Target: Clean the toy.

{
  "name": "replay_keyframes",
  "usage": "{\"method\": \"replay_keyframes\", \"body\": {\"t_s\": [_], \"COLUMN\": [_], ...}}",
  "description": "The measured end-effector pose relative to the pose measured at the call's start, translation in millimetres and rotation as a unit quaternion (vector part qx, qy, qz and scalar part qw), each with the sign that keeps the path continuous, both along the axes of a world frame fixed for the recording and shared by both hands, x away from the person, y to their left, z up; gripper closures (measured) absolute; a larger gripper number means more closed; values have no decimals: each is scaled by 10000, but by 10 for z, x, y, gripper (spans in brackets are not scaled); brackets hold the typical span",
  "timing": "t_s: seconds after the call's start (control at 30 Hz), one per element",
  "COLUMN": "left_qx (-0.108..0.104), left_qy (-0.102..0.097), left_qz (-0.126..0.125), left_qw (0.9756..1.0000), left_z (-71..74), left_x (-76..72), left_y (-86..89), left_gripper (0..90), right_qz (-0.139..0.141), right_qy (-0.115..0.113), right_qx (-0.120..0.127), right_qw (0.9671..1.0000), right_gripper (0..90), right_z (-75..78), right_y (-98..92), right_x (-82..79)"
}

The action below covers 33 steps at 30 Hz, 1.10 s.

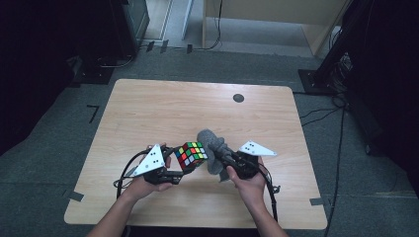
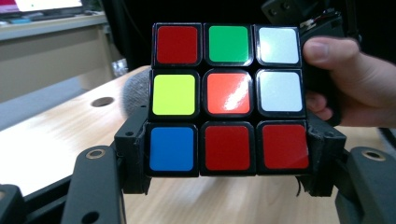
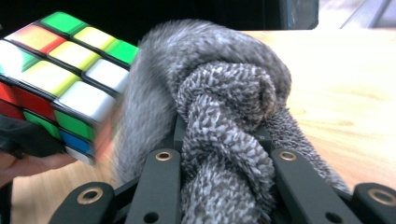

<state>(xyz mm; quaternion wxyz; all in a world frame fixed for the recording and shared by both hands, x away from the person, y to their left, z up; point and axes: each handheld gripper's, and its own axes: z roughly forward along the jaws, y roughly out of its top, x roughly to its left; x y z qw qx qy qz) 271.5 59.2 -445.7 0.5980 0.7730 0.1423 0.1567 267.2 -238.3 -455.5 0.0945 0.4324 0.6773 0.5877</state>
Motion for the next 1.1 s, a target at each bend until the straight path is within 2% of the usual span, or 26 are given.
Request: {"method": "replay_keyframes", "body": {"t_s": [0.07,0.13,0.17,0.23,0.27,0.3,0.33,0.37,0.43,0.47,0.5,0.53,0.57,0.6,0.67,0.7,0.77,0.8,0.83,0.87,0.9,0.93,1.0,1.03,1.07,1.1], "left_qx": [261,520,576,586,601,607,523,416,169,91,157,361,615,878,1302,1467,1744,1854,2029,2195,2302,2302,2082,2018,2028,2008], "left_qy": [-53,-96,-104,-111,-113,-130,-89,-47,37,81,73,22,-21,-3,211,333,446,455,375,259,157,125,232,264,227,205], "left_qz": [140,205,180,82,64,48,-15,-39,-33,4,83,187,336,502,829,898,927,969,1041,1097,1099,1084,1036,1029,1029,1032], "left_qw": [9995,9984,9981,9982,9981,9981,9986,9991,9998,9999,9998,9992,9975,9949,9878,9845,9793,9768,9729,9691,9668,9670,9723,9737,9735,9740], "left_z": [-54,-107,-120,-120,-112,-110,-102,-90,-47,-19,-3,-7,-32,-64,-113,-120,-114,-109,-113,-125,-137,-141,-125,-120,-124,-135], "left_x": [11,6,-3,-30,-42,-46,-45,-42,-20,-2,12,21,26,34,59,71,64,51,33,12,-7,-15,1,13,19,17], "left_y": [-17,-70,-100,-148,-158,-150,-123,-95,-45,-29,-31,-48,-79,-118,-223,-271,-346,-382,-416,-445,-459,-459,-423,-408,-396,-388], "left_gripper": [345,345,345,345,345,345,345,345,345,345,345,345,345,345,345,345,345,345,344,345,345,345,346,346,346,346], "right_qz": [48,296,462,757,793,729,688,596,265,88,-13,-20,-15,29,264,416,681,707,691,696,713,720,692,633,504,324], "right_qy": [-82,-428,-545,-639,-629,-664,-632,-497,-214,-58,-20,-37,-177,-425,-947,-1162,-1386,-1506,-1556,-1624,-1651,-1698,-1850,-1958,-1935,-1837], "right_qx": [372,464,503,443,277,175,279,297,-116,-333,-317,-162,-71,-90,-398,-617,-1181,-1574,-1874,-2068,-2231,-2386,-2513,-2554,-2535,-2510], "right_qw": [9993,9976,9962,9941,9945,9950,9952,9965,9994,9994,9995,9999,9998,9991,9944,9904,9809,9734,9674,9623,9581,9534,9475,9447,9465,9498], "right_gripper": [741,739,738,737,737,738,739,741,744,744,744,743,742,741,739,737,733,732,732,731,731,733,736,737,738,738], "right_z": [81,228,294,350,336,298,246,185,63,11,-19,-6,46,122,272,319,329,290,237,187,152,135,134,142,156,170], "right_y": [-39,15,67,197,256,285,261,226,143,100,53,16,8,32,163,251,448,541,621,676,717,743,742,720,688,643], "right_x": [-29,-109,-157,-217,-226,-223,-197,-151,-55,-17,-3,-11,-39,-84,-198,-251,-326,-347,-368,-386,-401,-410,-413,-398,-377,-345]}}
